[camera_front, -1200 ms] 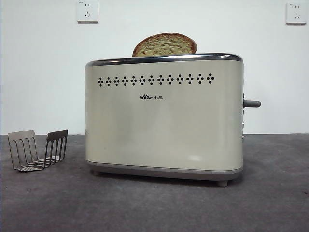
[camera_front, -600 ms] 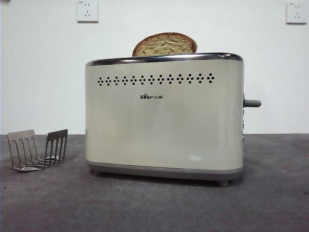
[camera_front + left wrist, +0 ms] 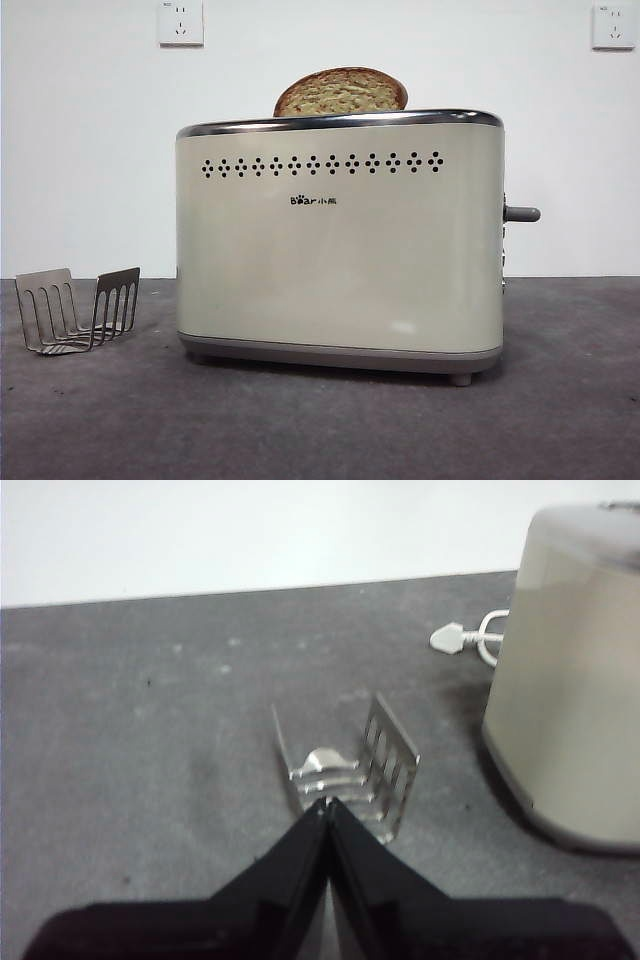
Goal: Pick up a slice of bread from the rack,put the bread on the toaster,press the button
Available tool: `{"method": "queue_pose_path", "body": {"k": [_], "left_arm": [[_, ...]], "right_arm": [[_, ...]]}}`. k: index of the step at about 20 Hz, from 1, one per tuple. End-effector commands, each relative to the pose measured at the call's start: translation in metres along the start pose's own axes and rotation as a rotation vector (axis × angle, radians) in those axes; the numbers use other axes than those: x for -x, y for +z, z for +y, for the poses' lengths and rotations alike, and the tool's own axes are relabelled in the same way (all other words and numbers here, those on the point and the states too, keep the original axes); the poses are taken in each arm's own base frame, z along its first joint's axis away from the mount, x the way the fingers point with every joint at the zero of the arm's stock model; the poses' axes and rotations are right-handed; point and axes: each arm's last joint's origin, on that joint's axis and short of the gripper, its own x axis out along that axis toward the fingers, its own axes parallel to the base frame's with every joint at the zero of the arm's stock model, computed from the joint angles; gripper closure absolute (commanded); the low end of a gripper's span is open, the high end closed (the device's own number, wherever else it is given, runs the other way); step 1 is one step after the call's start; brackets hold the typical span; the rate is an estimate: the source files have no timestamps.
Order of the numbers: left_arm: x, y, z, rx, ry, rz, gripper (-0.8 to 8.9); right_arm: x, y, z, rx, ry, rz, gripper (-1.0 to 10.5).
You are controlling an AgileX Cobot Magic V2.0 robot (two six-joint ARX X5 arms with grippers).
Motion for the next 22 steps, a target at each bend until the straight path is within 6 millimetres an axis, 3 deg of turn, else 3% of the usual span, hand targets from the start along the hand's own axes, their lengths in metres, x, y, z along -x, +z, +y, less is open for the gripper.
{"method": "queue_pose_path", "body": {"k": [1,11,22], "left_arm": [[0.0,-0.01,0.001,0.043,0.011,0.006,8.18],[0.005,-0.016,0.007,0.056,0.222,0.054,8.17],[0.011,-0.012,0.006,0.057,0.231,-0.026,8.17]], "right_arm": [[0.0,0.001,0.0,0.005,-0.001,-0.005,9.5],[0.0,0.001,0.0,0.005,-0.001,-0.005,9.5],[0.0,0.001,0.0,0.005,-0.001,-0.005,9.5]]}}
